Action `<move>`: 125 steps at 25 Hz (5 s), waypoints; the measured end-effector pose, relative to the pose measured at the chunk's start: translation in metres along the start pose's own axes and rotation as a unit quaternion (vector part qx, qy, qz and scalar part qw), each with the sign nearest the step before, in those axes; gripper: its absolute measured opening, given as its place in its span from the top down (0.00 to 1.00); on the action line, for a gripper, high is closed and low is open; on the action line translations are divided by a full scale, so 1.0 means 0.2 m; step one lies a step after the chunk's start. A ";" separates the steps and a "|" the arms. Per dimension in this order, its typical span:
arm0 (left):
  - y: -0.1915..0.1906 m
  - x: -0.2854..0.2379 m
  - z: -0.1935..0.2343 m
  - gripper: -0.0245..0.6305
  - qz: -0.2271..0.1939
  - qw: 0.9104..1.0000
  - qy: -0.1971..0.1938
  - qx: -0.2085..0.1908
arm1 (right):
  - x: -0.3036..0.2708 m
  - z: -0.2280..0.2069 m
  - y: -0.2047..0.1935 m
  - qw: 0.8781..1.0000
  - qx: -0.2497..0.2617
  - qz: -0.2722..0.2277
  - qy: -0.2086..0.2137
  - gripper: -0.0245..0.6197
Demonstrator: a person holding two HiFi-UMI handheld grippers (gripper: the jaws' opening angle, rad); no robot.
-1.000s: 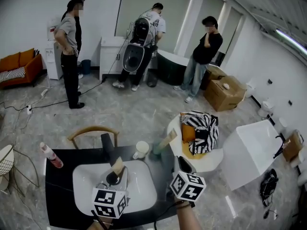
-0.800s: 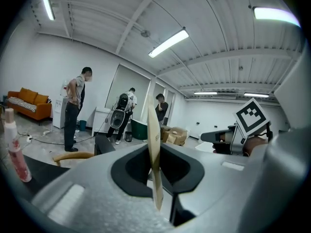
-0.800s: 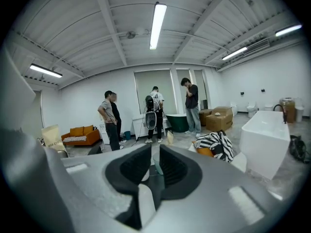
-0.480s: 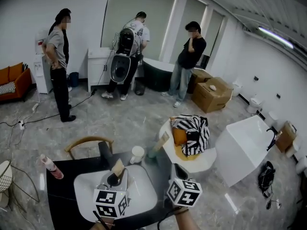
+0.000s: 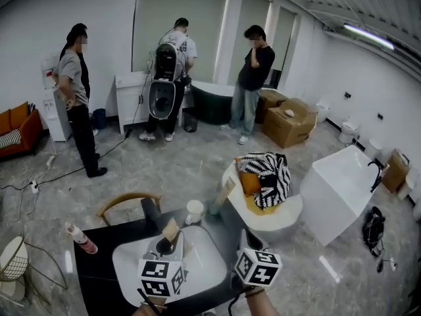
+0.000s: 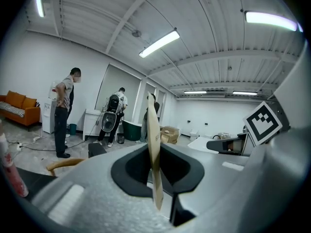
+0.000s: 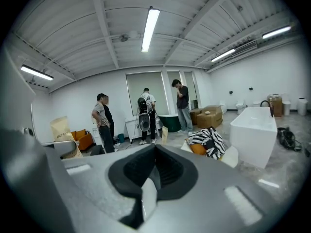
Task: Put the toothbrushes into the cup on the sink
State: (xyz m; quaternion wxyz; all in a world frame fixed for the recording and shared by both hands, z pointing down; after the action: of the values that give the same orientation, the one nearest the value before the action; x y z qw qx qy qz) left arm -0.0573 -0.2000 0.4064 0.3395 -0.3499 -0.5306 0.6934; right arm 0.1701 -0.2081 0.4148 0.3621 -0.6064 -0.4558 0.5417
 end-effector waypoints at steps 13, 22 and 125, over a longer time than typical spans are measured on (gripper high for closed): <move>0.00 -0.05 -0.01 0.90 0.004 1.000 0.002 -0.002 | -0.02 -0.03 -0.01 1.000 -0.005 0.007 0.002 0.96; 0.01 -0.16 0.01 0.90 0.007 1.000 0.008 -0.001 | -0.13 -0.07 -0.03 1.000 -0.012 0.022 0.010 0.96; -0.26 -0.81 0.29 0.61 0.060 0.992 0.091 0.068 | -0.59 -0.23 -0.32 0.989 -0.059 0.125 0.046 0.96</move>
State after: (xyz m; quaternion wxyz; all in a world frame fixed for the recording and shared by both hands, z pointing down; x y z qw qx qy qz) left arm -0.0164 -0.3552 0.4885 0.3671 -0.4188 -0.4268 0.7125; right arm 0.2044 -0.2960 0.5206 0.2762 -0.7032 -0.3902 0.5263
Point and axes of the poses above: the fingertips, and each gripper's own axes: x backward along the fingers, z to its left, y out of its top, the point moved 5 cm from there along x, backward along the fingers, and after that the axes turned 7 degrees about -y, right-handed, at the moved point
